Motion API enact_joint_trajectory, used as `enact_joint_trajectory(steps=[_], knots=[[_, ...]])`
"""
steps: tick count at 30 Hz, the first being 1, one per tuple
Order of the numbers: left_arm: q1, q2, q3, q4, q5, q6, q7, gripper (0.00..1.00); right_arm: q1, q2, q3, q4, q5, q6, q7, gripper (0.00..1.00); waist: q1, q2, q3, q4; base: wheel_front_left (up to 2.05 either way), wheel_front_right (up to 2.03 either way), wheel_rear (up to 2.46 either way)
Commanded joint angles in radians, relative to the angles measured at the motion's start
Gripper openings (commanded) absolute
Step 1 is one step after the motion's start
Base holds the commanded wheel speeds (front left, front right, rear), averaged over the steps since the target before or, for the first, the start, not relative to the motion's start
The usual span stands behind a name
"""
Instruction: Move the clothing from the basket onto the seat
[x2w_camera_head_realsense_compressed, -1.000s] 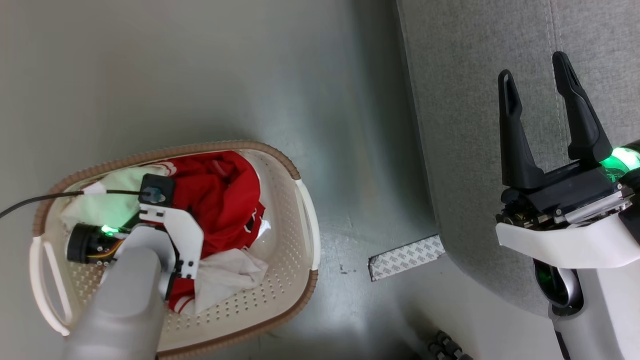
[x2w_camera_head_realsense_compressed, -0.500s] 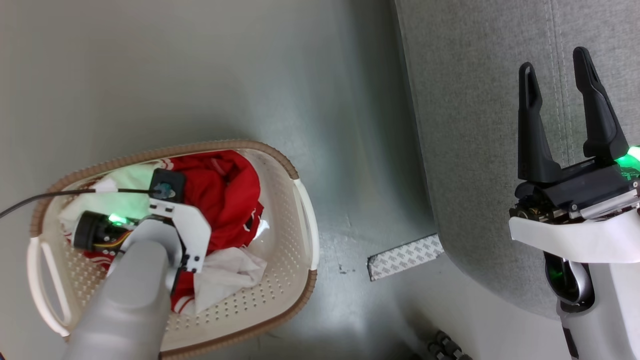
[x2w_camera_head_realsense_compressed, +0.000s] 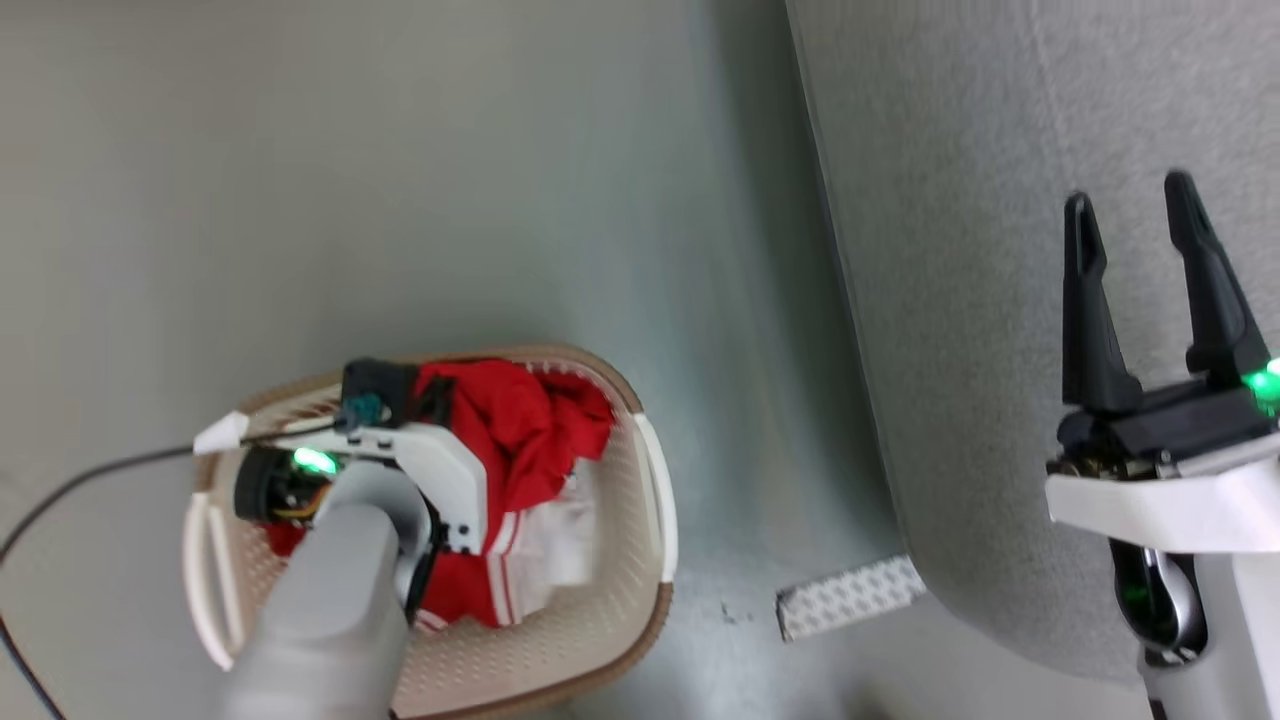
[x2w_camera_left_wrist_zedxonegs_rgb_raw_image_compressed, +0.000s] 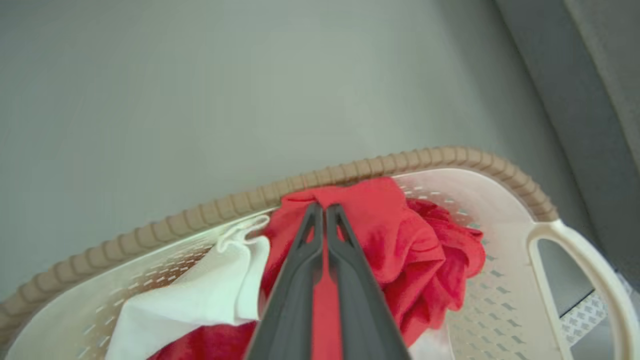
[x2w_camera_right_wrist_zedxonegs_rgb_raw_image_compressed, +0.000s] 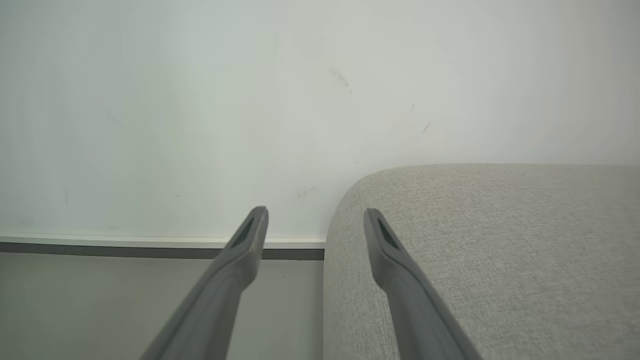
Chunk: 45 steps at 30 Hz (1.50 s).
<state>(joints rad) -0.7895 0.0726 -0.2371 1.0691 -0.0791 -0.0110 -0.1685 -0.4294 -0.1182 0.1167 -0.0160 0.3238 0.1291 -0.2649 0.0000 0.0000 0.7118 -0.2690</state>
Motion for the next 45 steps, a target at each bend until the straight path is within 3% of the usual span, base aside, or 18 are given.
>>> enact_joint_trajectory(steps=[1,11,20,31,39,45], knots=[[0.018,-0.002,0.002,-0.004,-0.013,-0.005,-0.013,0.00,0.018,-0.005,-0.007,0.006,-0.007,0.003,0.001,1.00,0.0000,0.0000,-0.065,0.034,0.00,0.00,0.00],[0.153,-0.020,0.012,-0.153,-0.191,-0.071,-0.088,0.00,0.126,-0.029,-0.041,0.038,-0.008,0.003,0.001,1.00,0.0000,0.0000,-0.263,0.093,0.00,0.00,0.00],[0.327,-0.020,-0.049,-0.403,-0.321,-0.047,-0.096,0.00,0.223,-0.036,-0.058,0.067,-0.012,0.003,0.001,1.00,0.0000,0.0000,-0.420,0.117,0.00,0.00,0.00],[0.527,-0.020,-0.004,-0.770,-0.336,-0.003,-0.096,0.00,0.352,-0.037,-0.059,0.104,-0.027,0.003,0.001,1.00,0.0000,0.0000,-0.607,0.132,0.00,0.00,0.00],[0.607,-0.020,0.049,-1.000,-0.334,-0.012,-0.096,0.00,0.400,-0.040,-0.049,0.133,-0.030,0.003,0.001,1.00,0.0000,0.0000,-0.701,0.127,0.00,0.00,0.00],[0.634,-0.020,0.069,-1.098,-0.321,-0.012,-0.096,0.00,0.417,-0.037,-0.044,0.137,-0.029,0.003,0.001,1.00,0.0000,0.0000,-0.728,0.115,0.00,0.00,0.00]])
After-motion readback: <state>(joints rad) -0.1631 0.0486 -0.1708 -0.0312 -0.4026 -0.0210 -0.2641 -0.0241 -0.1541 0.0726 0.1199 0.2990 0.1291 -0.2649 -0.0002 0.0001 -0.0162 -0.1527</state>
